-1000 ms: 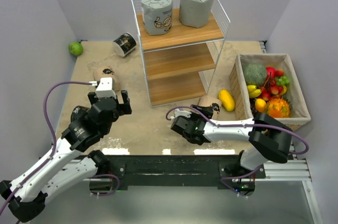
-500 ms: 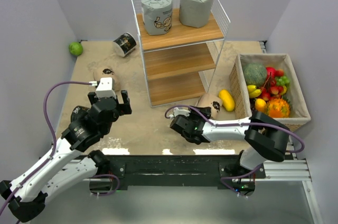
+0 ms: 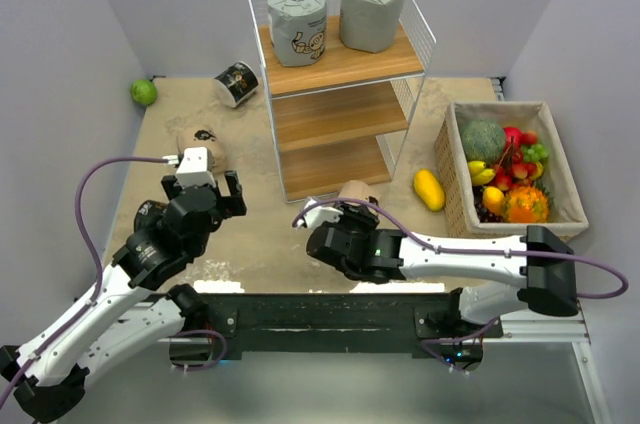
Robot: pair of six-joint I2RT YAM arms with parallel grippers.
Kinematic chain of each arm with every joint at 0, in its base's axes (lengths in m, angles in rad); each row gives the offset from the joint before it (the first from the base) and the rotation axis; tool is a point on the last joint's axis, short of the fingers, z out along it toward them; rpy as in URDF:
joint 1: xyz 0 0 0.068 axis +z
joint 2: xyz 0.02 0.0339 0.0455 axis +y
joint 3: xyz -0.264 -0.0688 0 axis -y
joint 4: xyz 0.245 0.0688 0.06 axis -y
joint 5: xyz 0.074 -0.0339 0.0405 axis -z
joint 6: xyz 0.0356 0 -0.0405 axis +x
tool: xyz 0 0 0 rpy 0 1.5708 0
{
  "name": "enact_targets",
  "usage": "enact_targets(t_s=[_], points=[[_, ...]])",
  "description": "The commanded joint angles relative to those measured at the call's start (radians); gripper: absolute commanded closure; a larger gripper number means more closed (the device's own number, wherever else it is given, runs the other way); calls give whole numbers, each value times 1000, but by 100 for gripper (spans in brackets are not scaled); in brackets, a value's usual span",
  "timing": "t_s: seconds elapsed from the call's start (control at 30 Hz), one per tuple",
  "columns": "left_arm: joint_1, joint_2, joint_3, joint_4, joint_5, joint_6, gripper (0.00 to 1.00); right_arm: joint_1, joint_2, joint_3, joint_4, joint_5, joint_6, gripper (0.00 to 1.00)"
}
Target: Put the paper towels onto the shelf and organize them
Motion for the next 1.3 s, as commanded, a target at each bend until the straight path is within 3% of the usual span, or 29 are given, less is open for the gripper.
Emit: enact_targets(t_s=[0.0,0.13,0.3,0.57,0.9,1.17,1.27], points=[[-1,-15,7,22,-40,-9,4,14,-10,208,-194,-98,239,61],[-1,-18,9,22,-35,-9,4,17,2,266,-299,-246,436,60],[1,-23,9,17,-33,-12,4,-6,-88,142,-129,-421,565,58],[-1,-20,5,28,-24,-8,4,-220,-165,67,-96,-473,763,57],[-1,-10,7,14,-27,-17,4,-351,-266,-33,-31,-491,880,52],[-1,-11,9,17,-23,-14,4,-385,-329,-48,-93,-449,941,32],[-3,-4,10,19,-21,-12,4,-394,-377,-43,-152,-404,963,31]])
